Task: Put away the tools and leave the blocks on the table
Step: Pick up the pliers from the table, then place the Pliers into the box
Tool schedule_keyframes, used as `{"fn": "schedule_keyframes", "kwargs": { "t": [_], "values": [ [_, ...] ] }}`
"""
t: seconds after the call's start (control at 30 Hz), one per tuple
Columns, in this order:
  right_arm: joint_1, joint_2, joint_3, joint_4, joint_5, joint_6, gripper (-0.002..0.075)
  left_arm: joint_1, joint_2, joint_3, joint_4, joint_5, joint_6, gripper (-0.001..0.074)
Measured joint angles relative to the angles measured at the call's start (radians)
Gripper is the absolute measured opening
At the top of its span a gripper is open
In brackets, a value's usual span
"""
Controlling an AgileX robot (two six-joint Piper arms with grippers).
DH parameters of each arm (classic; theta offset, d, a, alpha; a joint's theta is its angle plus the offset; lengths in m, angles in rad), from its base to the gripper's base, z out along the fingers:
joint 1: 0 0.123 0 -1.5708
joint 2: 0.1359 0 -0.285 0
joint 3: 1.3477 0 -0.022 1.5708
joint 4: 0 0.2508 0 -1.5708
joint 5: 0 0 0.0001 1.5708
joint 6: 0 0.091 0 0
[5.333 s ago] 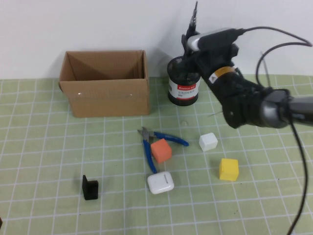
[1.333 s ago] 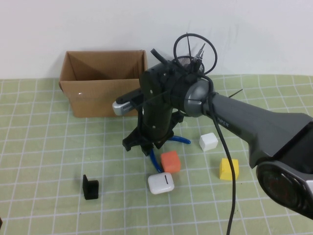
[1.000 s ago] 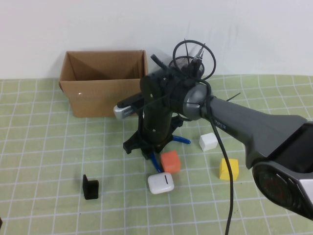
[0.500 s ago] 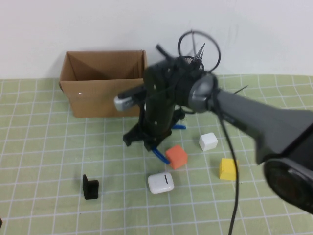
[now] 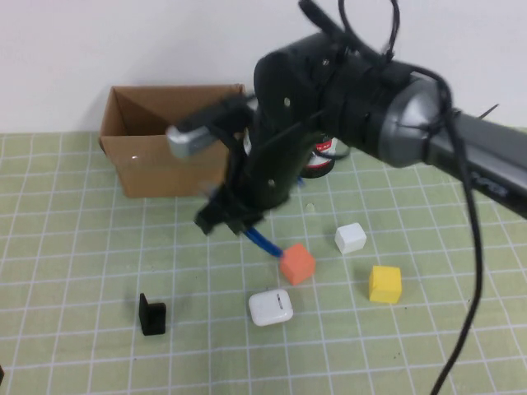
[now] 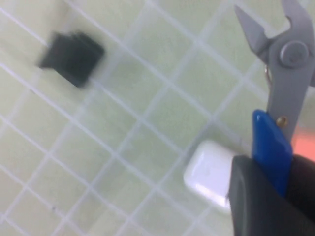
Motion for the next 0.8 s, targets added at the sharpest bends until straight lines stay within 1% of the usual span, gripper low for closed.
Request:
{"fn": "schedule_keyframes", "kwargs": {
  "t": [0.1,0.13,0.33,0.43,0.57,0.7,0.8],
  "values": [
    [0.01,-0.026,0.001,0.0,-0.163,-0.097,0.0059,0.0,0.0,0.0,0.0,0.0,0.0,-0.0004],
    [0.01,-0.025,0.001,-0.004,-0.25,-0.117,0.0059,0.0,0.0,0.0,0.0,0.0,0.0,-0.0004],
    [-0.011,0.05,0.001,-0.078,-0.815,-0.14,0.0059,0.0,0.0,0.0,0.0,0.0,0.0,-0.0004],
    [-0.044,0.122,-0.017,-0.078,-1.006,-0.142,0.0059,0.0,0.0,0.0,0.0,0.0,0.0,-0.0004],
    [-0.078,0.252,-0.119,-0.06,-1.105,-0.142,0.0059,0.0,0.0,0.0,0.0,0.0,0.0,-0.0004],
    [-0.082,0.359,-0.258,-0.018,-1.092,-0.105,0.0059,0.0,0.0,0.0,0.0,0.0,0.0,-0.0004],
    [-0.074,0.412,-0.336,0.002,-1.079,-0.027,0.0059,0.0,0.0,0.0,0.0,0.0,0.0,-0.0004]
  ]
}}
